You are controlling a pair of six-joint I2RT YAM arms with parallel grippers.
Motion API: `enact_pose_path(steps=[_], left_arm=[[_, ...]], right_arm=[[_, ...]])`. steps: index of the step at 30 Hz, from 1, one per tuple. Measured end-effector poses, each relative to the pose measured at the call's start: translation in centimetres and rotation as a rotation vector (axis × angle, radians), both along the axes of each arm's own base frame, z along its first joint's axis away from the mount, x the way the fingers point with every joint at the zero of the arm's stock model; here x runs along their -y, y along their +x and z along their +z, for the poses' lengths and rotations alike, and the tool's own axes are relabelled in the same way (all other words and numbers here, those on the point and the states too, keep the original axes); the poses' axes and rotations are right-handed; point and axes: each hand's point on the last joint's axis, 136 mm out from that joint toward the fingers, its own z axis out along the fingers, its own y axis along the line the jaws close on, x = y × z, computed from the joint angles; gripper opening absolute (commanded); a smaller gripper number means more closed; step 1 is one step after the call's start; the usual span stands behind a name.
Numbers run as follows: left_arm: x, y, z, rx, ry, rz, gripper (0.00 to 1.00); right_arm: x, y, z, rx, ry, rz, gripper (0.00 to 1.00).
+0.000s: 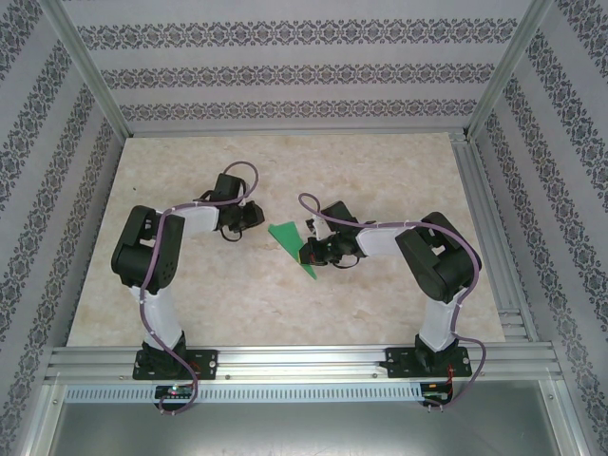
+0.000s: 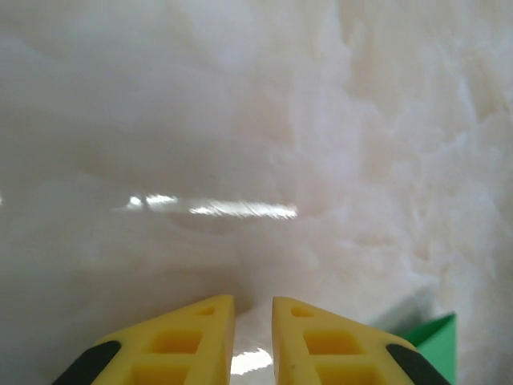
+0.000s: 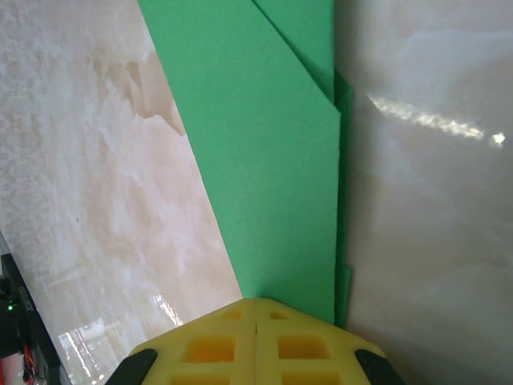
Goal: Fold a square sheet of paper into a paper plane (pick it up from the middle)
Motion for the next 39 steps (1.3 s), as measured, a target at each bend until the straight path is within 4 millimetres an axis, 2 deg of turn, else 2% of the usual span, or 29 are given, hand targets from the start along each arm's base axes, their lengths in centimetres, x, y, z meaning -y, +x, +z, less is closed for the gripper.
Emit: enact_pose_path(steps=[4, 7, 9, 11, 14, 16, 18, 21, 23, 26, 33, 37, 39], left_arm=[[-1.9, 0.1, 0.6, 0.014, 0.091, 0.038, 0.35], [-2.7, -0.1, 2.3, 0.042, 0.127, 0.058, 0.43], [-3.1, -0.3, 3.7, 0.069, 0.141, 0.069, 0.48], [-3.3, -0.9, 5.0, 0.093, 0.160, 0.079, 0.54], [-2.8, -2.3, 5.7, 0.099, 0.179, 0.067, 0.66], [-2.3, -3.5, 5.5, 0.090, 0.185, 0.051, 0.72], [-1.8, -5.0, 5.0, 0.070, 0.193, 0.034, 0.78], [-0.7, -6.9, 4.2, 0.038, 0.202, 0.009, 0.86], [0.8, -8.0, 4.0, 0.025, 0.203, -0.016, 0.90], [3.0, -9.4, 3.9, 0.016, 0.196, -0.047, 0.93], [6.6, -11.9, 4.0, 0.005, 0.200, -0.057, 0.95], [8.3, -11.7, 4.9, 0.024, 0.229, -0.035, 0.94], [8.9, -11.2, 5.5, 0.039, 0.239, -0.015, 0.90]], right_arm=[[0.0, -0.1, 0.3, 0.025, -0.041, -0.006, 0.15], [0.4, 0.0, 1.4, 0.042, -0.058, -0.031, 0.31], [0.4, 0.4, 3.4, 0.085, -0.040, -0.051, 0.43], [0.5, 1.1, 6.4, 0.154, 0.003, -0.074, 0.54], [1.3, 2.1, 10.3, 0.269, 0.058, -0.119, 0.64], [2.7, 2.6, 11.5, 0.327, 0.061, -0.158, 0.69], [4.7, 2.9, 11.3, 0.355, 0.034, -0.212, 0.74], [8.3, 3.0, 9.5, 0.361, -0.038, -0.300, 0.82], [10.5, 3.0, 8.4, 0.362, -0.086, -0.356, 0.87], [12.8, 3.1, 7.4, 0.368, -0.126, -0.424, 0.92], [15.1, 3.7, 7.3, 0.400, -0.155, -0.505, 0.96], [15.4, 3.9, 7.3, 0.408, -0.158, -0.519, 0.96], [15.4, 4.0, 7.3, 0.411, -0.156, -0.519, 0.96]])
